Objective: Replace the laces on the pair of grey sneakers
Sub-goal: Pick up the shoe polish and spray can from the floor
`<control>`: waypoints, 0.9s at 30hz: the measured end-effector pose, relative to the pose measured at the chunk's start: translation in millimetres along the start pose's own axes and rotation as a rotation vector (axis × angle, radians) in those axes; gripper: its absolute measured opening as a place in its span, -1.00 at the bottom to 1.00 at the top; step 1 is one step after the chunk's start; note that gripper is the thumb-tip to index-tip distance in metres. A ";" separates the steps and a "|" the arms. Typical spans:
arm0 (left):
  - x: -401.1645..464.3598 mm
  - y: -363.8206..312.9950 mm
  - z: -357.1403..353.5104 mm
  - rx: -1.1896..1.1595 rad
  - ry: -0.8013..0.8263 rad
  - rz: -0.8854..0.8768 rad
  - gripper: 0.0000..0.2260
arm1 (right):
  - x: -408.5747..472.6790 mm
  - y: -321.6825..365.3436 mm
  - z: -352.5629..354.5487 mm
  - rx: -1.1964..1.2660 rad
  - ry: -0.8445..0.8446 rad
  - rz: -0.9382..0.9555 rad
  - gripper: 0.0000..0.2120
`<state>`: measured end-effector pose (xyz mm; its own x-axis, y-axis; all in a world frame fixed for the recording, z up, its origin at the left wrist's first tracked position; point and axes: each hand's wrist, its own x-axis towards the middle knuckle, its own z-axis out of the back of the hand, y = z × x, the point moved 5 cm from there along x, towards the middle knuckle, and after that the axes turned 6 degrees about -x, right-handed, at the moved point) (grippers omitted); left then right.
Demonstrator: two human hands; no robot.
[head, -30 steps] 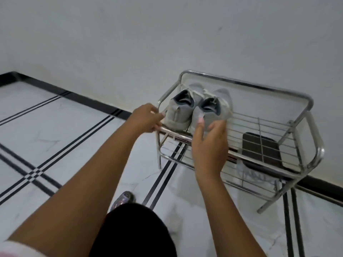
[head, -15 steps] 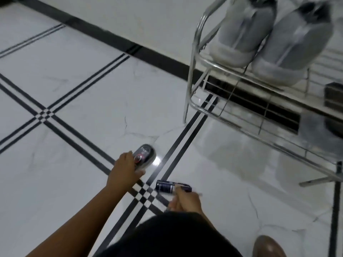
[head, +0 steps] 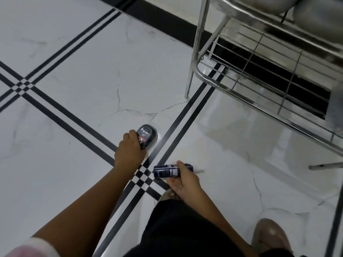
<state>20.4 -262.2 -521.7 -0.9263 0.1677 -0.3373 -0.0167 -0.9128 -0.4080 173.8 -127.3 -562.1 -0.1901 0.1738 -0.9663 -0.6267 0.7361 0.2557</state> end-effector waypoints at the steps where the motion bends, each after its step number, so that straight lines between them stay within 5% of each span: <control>1: -1.0 -0.6 -0.4 -0.013 0.003 0.000 -0.61 | 0.8 0.9 2.2 -0.027 -0.013 0.017 -0.62; 11: -30.8 -62.9 51.6 -0.169 0.020 -0.114 -0.55 | -79.5 86.9 31.3 -0.662 -0.265 0.626 -0.73; 21: -108.8 -237.0 217.8 -0.355 0.057 -0.467 -0.53 | -275.8 199.3 79.7 -0.923 -0.403 1.098 -0.63; 27: -139.8 -293.3 219.6 -0.381 -0.003 -0.414 -0.50 | -323.3 225.8 118.9 -0.888 -0.468 1.200 -0.56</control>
<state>72.2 -99.8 -168.6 -0.8726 0.4816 -0.0813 -0.2427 -0.5720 -0.7835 183.7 60.5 -195.7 -0.7495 0.6580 -0.0726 -0.5473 -0.5543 0.6271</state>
